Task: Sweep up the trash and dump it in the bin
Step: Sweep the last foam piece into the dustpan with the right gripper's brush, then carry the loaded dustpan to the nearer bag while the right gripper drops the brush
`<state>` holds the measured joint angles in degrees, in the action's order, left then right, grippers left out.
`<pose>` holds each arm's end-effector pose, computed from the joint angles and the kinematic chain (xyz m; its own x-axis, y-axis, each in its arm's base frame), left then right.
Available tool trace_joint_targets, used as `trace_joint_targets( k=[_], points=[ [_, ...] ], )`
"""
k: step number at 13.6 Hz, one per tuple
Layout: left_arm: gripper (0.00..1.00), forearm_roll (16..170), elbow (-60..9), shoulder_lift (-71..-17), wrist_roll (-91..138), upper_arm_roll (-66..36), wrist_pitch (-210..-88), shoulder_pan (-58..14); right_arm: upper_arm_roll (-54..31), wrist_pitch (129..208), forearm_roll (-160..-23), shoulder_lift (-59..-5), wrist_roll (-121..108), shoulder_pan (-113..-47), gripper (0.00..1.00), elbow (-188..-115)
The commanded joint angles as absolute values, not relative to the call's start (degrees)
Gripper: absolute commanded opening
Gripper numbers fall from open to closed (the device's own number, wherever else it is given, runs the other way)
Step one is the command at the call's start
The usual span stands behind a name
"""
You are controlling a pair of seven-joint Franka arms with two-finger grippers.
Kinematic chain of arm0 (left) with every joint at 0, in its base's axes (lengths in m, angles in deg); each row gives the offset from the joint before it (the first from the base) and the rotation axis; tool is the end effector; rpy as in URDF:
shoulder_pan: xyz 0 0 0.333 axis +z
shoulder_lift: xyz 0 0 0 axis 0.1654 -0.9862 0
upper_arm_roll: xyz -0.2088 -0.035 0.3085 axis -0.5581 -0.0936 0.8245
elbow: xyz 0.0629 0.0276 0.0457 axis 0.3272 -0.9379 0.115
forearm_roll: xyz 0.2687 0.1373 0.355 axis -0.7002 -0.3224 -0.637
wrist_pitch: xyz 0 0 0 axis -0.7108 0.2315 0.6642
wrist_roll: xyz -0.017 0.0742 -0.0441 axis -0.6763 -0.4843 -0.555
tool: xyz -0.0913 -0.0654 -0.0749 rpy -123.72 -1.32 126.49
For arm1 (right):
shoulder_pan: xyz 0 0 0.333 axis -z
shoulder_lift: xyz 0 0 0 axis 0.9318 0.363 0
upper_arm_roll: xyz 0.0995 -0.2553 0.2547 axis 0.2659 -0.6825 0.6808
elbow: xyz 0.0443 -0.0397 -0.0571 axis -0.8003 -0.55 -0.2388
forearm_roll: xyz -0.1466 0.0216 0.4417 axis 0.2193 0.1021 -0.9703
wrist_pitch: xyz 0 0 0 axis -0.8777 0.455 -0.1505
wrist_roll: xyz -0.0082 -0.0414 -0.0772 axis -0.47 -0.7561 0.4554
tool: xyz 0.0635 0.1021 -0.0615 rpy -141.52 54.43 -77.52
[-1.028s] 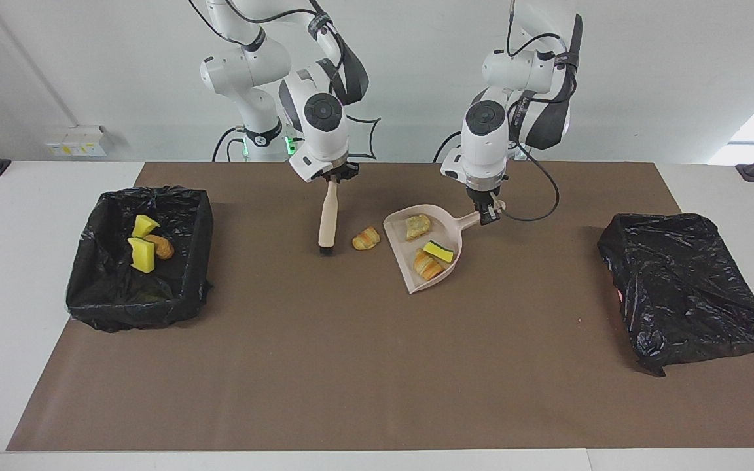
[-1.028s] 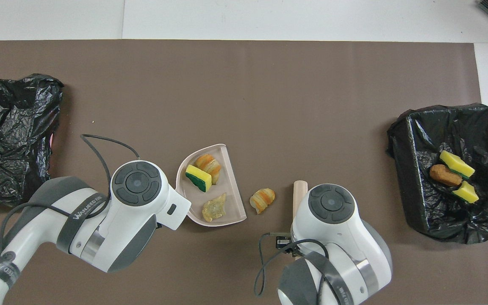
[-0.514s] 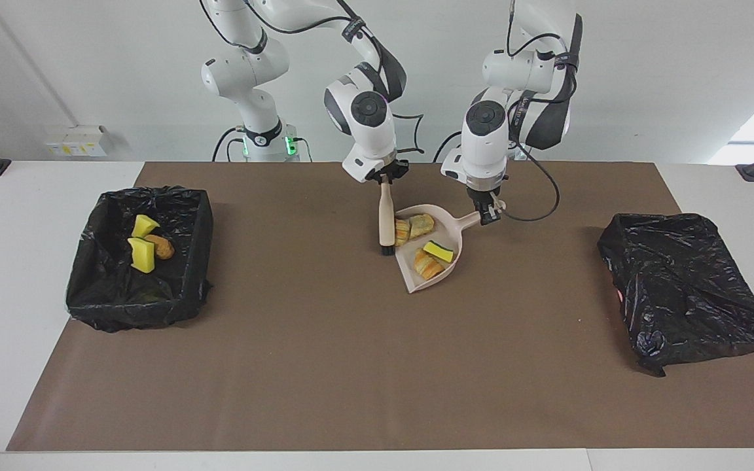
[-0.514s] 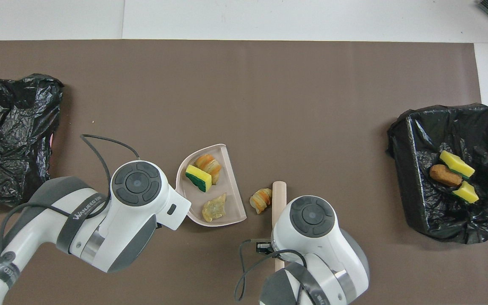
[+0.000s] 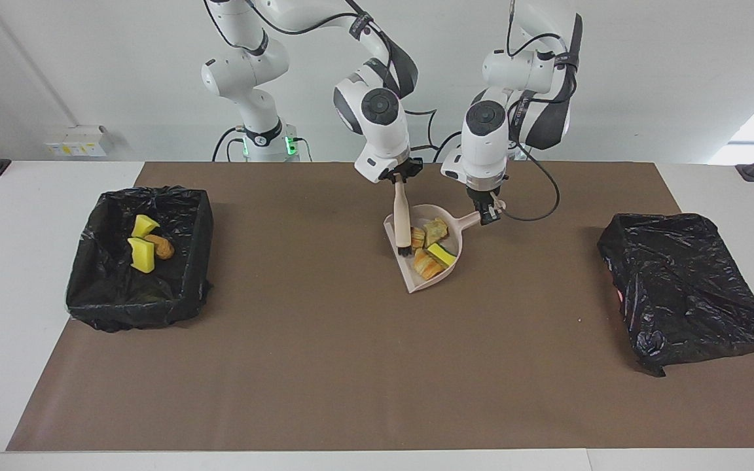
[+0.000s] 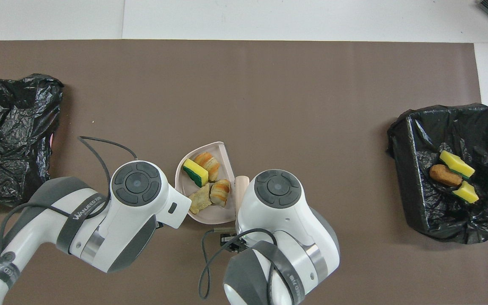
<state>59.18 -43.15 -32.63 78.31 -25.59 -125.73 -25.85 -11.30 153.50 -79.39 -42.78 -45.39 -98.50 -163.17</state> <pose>0.4870 -0.2683 0.3638 0.2612 -0.9388 -0.2247 -0.9625 -0.2708 0.0128 0.4504 0.3906 0.3948 0.9088 0.0135 -0.4171 -0.0233 -0.9963 -0.0831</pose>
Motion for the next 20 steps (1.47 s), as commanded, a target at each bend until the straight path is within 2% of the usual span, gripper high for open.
trace_joint_targets(
  k=[1, 8, 11, 14, 16, 20],
  points=[
    [0.0, 61.21, -44.39, -31.21, 75.0, -25.09, -127.83, -26.13, -10.94, 147.87, -73.11, -46.82, -42.48, -94.57, 0.0, -164.06],
    [0.0, 65.09, -42.2, -30.69, 72.01, -24.65, -129.95, -23.42, -10.68, 148.2, -70.27, -48.58, -41.59, -94.55, 0.0, -164.05],
    [0.0, 67.02, -40.01, -29.72, 72.0, -24.56, -129.51, -20.43, -10.41, 153.29, -71.15, -50.42, -42.74, -94.99, 0.0, -167.3],
    [0.0, 67.37, -37.54, -29.45, 71.74, -24.56, -128.28, -17.7, -10.32, 156.46, -71.24, -50.52, -45.88, -99.72, 0.0, -168.97],
    [0.0, 67.37, -35.97, -29.45, 69.55, -24.56, -126.62, -16.3, -10.32, 163.47, -71.24, -48.94, -51.94, -104.47, 0.0, -170.9],
    [0.0, 67.46, -32.36, -29.89, 64.12, -24.56, -123.09, -14.35, -10.41, 169.98, -71.15, -43.59, -61.35, -112.04, 0.0, -171.44]
  ],
)
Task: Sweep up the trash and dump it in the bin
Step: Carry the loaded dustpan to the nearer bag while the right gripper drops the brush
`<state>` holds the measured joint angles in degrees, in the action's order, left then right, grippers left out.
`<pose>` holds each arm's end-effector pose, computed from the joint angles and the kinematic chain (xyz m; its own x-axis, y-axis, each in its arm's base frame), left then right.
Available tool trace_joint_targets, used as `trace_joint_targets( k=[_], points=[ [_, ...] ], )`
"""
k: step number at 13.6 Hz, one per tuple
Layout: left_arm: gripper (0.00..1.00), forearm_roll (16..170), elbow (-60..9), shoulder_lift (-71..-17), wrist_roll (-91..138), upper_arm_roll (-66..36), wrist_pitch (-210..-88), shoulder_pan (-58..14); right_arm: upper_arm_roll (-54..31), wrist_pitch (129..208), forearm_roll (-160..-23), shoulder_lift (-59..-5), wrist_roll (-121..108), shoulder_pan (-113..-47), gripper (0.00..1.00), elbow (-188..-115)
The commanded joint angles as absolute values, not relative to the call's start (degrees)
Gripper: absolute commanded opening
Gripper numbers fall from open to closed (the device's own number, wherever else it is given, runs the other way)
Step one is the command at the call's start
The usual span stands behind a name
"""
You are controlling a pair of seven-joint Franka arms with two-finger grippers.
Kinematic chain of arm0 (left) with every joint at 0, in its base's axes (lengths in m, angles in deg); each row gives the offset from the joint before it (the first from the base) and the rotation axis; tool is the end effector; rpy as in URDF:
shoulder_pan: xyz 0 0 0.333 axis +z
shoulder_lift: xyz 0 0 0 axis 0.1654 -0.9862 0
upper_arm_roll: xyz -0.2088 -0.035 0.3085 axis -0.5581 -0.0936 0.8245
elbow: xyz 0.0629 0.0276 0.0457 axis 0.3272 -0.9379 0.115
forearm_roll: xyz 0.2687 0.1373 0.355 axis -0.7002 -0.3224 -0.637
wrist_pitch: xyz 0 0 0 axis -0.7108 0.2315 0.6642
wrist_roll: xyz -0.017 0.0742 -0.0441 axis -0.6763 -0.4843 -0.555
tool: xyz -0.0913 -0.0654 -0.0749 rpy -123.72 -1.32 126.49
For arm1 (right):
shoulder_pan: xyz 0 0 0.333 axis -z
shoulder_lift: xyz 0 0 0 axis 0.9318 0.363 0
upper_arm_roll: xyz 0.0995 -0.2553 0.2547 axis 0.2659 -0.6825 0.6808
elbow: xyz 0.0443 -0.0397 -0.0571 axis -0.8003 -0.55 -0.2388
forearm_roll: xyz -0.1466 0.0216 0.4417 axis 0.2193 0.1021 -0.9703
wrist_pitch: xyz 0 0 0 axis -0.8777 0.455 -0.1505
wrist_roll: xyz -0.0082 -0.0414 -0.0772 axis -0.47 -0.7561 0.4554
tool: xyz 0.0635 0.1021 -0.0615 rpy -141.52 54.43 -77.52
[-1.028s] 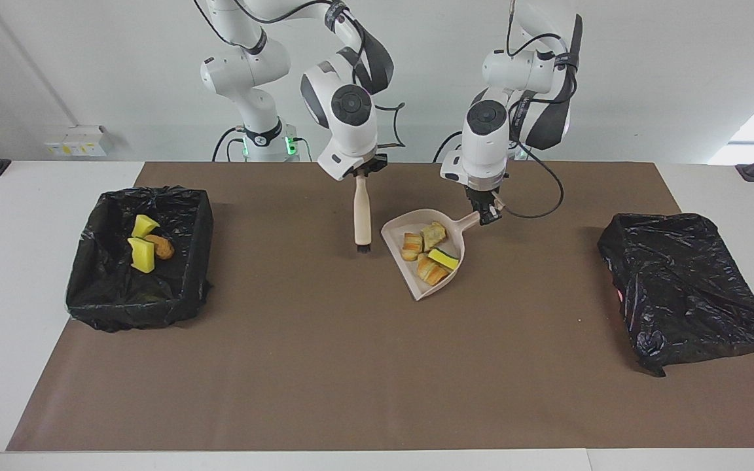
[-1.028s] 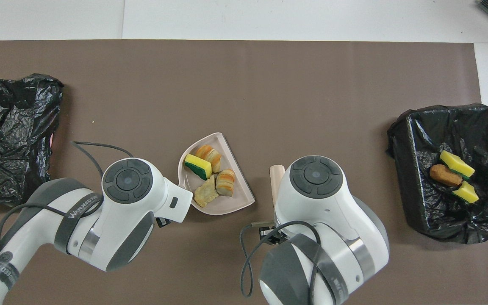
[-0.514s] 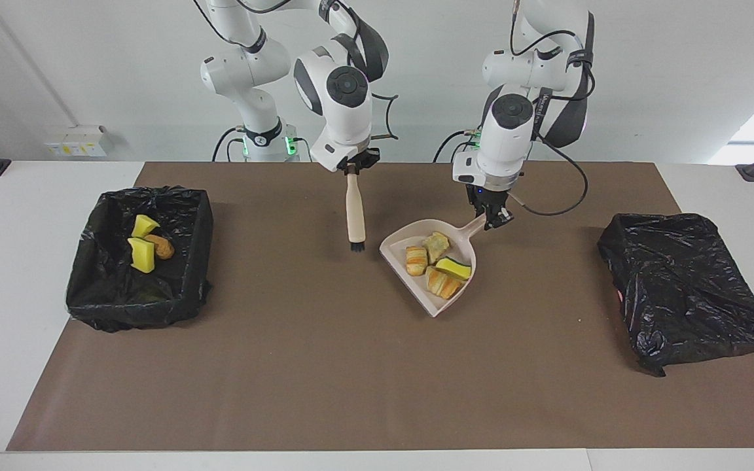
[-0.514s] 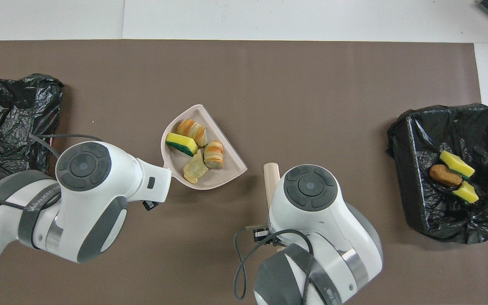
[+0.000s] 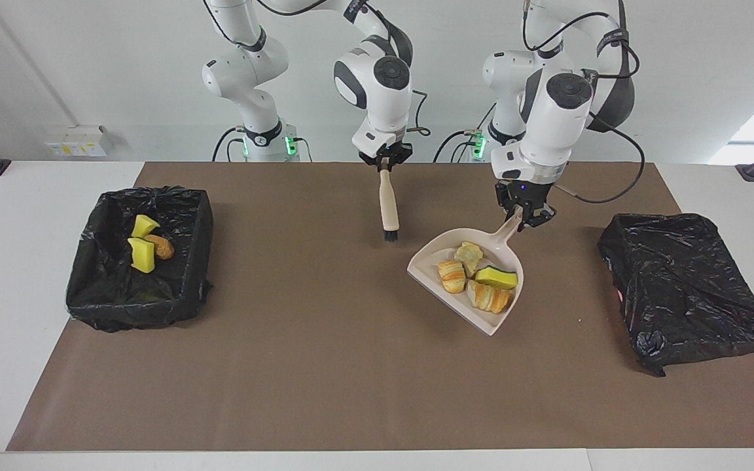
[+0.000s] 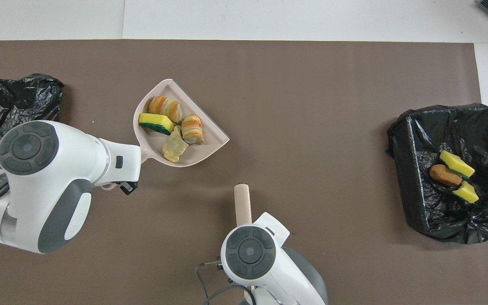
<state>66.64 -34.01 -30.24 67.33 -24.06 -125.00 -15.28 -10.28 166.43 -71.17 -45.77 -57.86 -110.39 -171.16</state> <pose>0.5680 -0.1851 0.4677 0.6772 -0.7357 -0.0097 -0.7354 -0.6765 -0.0388 0.3574 0.4565 0.3652 0.9723 0.0266 -0.2320 0.0301 -0.9995 0.0115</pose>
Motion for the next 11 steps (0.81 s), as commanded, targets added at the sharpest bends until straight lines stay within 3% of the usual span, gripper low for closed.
trace_joint_targets(
  k=[1, 3, 4, 5, 6, 11],
  points=[
    [0.0, 67.46, -32.18, -29.98, 61.4, -24.56, -123.44, -14.27, -10.33, 171.22, -71.15, -42.62, -61.81, -112.57, 0.0, -171.61],
    [0.0, 67.55, -30.87, -30.68, 57.52, -24.56, -123.79, -14.18, -10.33, 171.76, -71.15, -41.73, -61.46, -113.54, 0.04, -171.62],
    [0.0, 67.55, -30.07, -31.29, 55.85, -24.56, -123.62, -13.92, -10.41, 170.63, -71.15, -41.73, -61.81, -113.71, 0.35, -171.18],
    [0.0, 67.64, -29.54, -31.56, 54.18, -24.56, -123.45, -12.96, -10.41, 168.79, -71.06, -41.9, -61.81, -113.63, 0.81, -170.22],
    [0.0, 67.64, -29.37, -31.74, 53.29, -24.56, -123.27, -12.25, -10.41, 167.29, -71.06, -42.51, -60.94, -112.85, 1.0, -169.08],
    [0.0, 67.55, -25.51, -31.74, 66.05, -24.56, -118.55, -2.42, -11.03, 154.65, -70.8, -44.98, -54.98, -105.39, 1.0, -159.86]
  ],
)
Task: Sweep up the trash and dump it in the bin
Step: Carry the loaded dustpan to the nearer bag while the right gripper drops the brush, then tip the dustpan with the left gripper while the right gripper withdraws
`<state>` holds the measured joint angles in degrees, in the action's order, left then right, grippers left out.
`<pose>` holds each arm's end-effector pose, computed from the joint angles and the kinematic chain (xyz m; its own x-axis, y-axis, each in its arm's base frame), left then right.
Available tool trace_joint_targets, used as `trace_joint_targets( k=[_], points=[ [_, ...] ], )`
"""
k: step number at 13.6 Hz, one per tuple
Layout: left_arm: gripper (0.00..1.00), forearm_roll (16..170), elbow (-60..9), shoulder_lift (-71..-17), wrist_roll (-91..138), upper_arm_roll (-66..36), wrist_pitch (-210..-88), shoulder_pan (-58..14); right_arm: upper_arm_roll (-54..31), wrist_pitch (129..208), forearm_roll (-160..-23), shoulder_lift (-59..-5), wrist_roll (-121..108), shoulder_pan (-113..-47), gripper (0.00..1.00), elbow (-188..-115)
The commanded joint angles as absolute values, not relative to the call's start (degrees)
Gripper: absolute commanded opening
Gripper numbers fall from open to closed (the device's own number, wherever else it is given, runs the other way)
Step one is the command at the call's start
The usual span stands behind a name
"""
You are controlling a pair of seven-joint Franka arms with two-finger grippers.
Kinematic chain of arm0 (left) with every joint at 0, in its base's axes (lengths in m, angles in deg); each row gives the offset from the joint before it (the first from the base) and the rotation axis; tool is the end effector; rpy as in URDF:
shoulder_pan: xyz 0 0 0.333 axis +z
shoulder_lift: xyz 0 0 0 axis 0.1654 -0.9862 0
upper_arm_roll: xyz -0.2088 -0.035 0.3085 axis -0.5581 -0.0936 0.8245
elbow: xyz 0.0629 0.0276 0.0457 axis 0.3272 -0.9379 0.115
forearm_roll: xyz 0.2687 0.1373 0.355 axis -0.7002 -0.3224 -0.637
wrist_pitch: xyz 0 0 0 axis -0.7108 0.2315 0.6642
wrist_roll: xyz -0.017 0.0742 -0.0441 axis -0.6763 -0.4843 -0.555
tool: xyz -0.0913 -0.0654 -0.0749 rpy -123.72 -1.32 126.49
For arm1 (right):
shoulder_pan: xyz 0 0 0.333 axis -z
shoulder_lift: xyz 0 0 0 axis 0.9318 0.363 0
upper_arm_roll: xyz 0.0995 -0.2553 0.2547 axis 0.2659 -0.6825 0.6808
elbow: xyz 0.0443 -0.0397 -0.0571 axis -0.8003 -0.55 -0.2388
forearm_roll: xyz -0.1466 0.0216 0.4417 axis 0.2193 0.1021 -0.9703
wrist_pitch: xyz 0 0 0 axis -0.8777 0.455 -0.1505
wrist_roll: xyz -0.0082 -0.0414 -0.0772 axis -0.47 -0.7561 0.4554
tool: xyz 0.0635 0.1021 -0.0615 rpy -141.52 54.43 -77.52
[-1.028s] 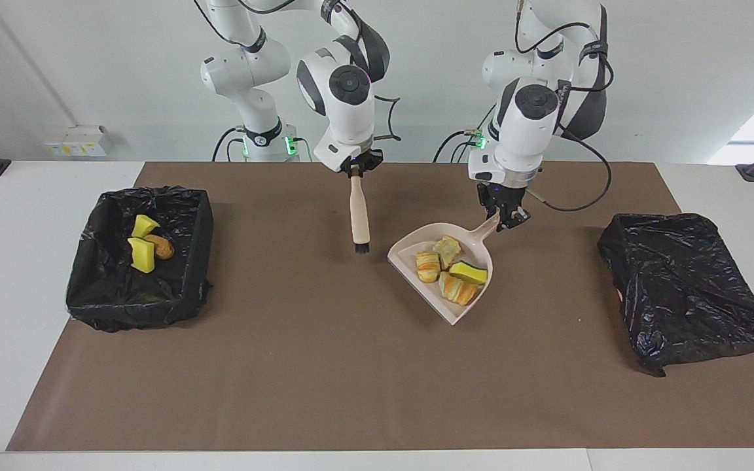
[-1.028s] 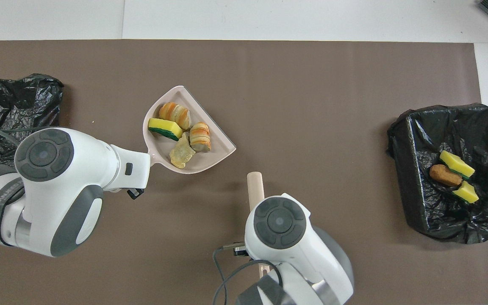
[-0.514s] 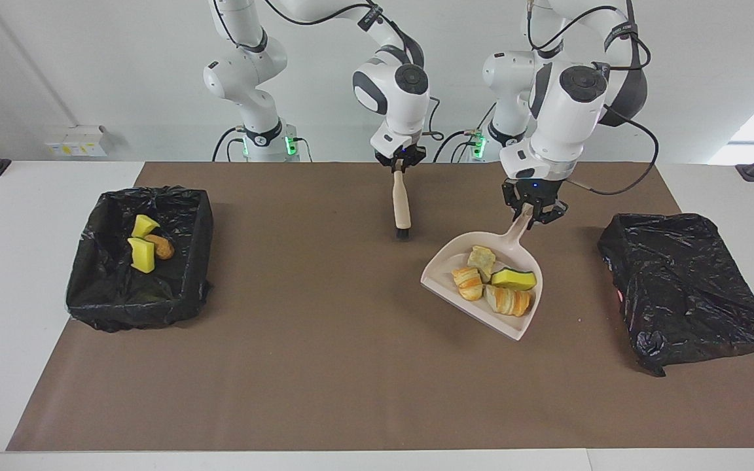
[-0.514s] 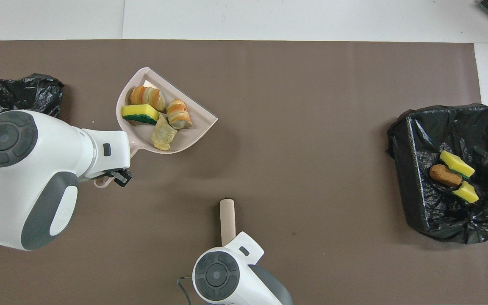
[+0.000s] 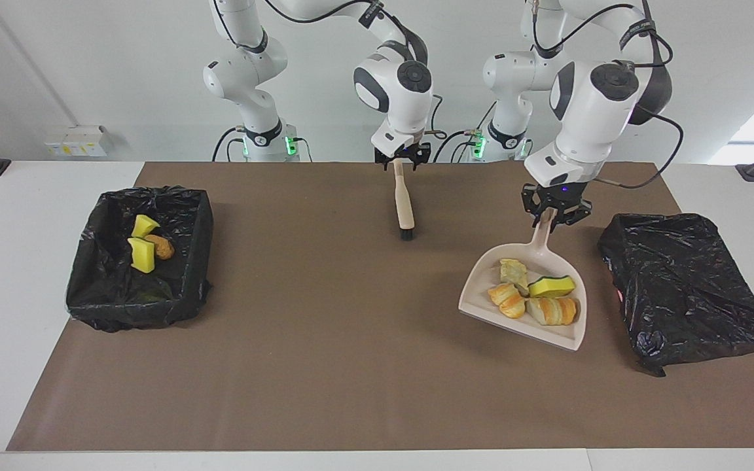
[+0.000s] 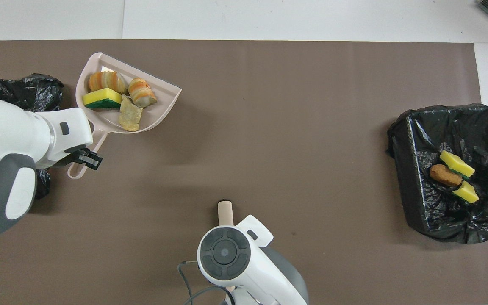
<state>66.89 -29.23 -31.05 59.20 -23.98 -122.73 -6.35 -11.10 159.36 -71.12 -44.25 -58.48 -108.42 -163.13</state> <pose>0.6055 -0.0967 0.5014 0.8646 -0.5018 0.0263 -0.5005 -0.8646 -0.0443 0.3960 0.4604 0.4119 0.9689 -0.0118 -0.2470 -0.0096 -0.9999 0.0103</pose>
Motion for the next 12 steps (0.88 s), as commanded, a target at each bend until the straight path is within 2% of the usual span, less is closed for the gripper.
trace_joint_targets(
  k=[1, 4, 8, 12],
  points=[
    [0.0, 67.55, -24.45, -31.74, 72.73, -24.56, -116.09, 0.65, -11.03, 151.75, -70.19, -45.16, -52.34, -103.37, 1.0, -157.84],
    [0.0, 67.38, -21.47, -32.35, 91.36, -24.56, -112.03, 9.52, -11.12, 144.27, -68.61, -44.98, -43.2, -97.83, 1.0, -151.16],
    [0.0, 65.62, -18.99, -33.58, 118.0, -24.12, -111.75, 21.74, -11.12, 141.27, -65.71, -45.07, -35.56, -90.79, 1.0, -145.44],
    [0.0, 59.21, -13.47, -36.74, 130.34, -24.03, -113.34, 28.87, -11.64, 137.14, -62.02, -45.16, -19.32, -82.63, 1.0, -142.09]
  ],
)
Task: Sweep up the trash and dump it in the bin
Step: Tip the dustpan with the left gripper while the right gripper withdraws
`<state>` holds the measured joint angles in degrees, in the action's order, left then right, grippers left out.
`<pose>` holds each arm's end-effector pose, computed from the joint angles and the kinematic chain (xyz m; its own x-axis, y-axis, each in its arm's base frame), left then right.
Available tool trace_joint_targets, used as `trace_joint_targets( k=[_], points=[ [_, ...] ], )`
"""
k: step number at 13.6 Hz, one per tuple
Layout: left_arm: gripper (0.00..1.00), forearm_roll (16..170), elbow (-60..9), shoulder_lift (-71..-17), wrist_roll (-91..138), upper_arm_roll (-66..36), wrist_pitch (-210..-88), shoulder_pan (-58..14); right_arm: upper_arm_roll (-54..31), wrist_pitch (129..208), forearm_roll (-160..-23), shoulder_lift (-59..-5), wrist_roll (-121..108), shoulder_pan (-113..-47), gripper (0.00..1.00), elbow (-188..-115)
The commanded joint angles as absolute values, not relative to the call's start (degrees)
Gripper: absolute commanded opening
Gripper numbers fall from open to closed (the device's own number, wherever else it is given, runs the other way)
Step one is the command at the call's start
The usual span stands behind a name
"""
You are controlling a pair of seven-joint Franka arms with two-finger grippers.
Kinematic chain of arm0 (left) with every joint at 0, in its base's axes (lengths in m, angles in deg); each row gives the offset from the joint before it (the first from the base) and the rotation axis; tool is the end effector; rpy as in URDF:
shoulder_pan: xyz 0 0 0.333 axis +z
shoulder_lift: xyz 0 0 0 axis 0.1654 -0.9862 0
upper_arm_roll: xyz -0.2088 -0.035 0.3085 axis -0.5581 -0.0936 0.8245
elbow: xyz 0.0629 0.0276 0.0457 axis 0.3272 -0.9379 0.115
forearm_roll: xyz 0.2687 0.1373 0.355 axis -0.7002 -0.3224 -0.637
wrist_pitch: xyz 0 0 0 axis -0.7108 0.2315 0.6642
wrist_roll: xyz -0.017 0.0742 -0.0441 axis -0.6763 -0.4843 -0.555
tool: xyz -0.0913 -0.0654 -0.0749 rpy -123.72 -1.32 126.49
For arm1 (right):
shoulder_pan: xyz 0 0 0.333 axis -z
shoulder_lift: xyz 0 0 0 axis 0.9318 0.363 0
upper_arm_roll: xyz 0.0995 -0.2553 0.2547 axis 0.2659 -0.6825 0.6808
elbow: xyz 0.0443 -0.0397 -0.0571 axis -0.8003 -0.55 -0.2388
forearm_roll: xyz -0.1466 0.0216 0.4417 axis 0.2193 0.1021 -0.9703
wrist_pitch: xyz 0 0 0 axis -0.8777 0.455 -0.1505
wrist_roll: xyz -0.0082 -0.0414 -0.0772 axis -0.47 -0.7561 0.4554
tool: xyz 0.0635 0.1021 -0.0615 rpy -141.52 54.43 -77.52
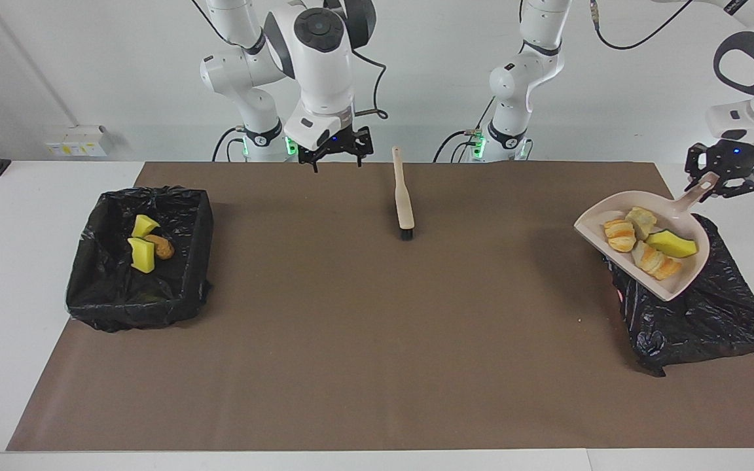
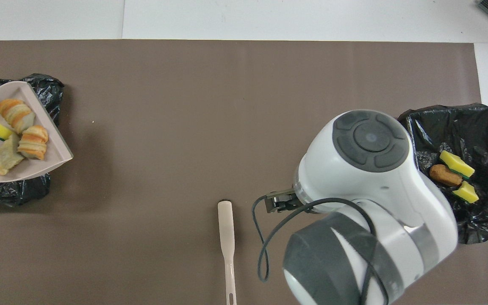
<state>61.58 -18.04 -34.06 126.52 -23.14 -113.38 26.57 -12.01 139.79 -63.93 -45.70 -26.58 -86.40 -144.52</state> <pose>0.5733 0.2771 0.5635 0.4271 -0.8973 -0.1114 -0.9038 -0.4273 -0.0239 0.5610 0.2657 0.5740 0.9611 0.2100 -0.1795 0.2100 -0.9775 -0.0193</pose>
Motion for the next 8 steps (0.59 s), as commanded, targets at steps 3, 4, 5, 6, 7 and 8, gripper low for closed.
trace_joint_targets(
  k=[3, 4, 5, 6, 7, 8],
  points=[
    [0.0, 57.98, -8.55, -40.25, 131.68, -24.03, -113.25, 31.61, -12.96, 137.65, -61.13, -45.33, -12.86, -79.27, 1.0, -141.56],
    [0.0, 56.14, -6.53, -41.66, 131.68, -24.03, -113.34, 31.53, -12.96, 137.74, -60.35, -45.33, -12.77, -78.31, 1.0, -141.56],
    [0.0, 54.04, -4.42, -43.24, 131.51, -24.12, -113.6, 31.44, -12.96, 137.92, -59.21, -45.42, -12.85, -77.95, 1.0, -141.56],
    [0.0, 52.19, -3.27, -44.21, 131.51, -24.12, -115.34, 31.26, -13.05, 138.88, -58.5, -45.42, -12.86, -77.16, 1.0, -141.56],
    [0.0, 49.39, -3.26, -44.39, 131.51, -24.12, -117.36, 31.18, -13.05, 140.19, -58.06, -45.42, -12.86, -75.5, 1.0, -141.56],
    [0.0, 46.05, -3.26, -44.48, 131.33, -24.12, -118.68, 31.0, -12.96, 140.55, -57.88, -45.51, -12.86, -73.13, 1.0, -141.47]
  ],
)
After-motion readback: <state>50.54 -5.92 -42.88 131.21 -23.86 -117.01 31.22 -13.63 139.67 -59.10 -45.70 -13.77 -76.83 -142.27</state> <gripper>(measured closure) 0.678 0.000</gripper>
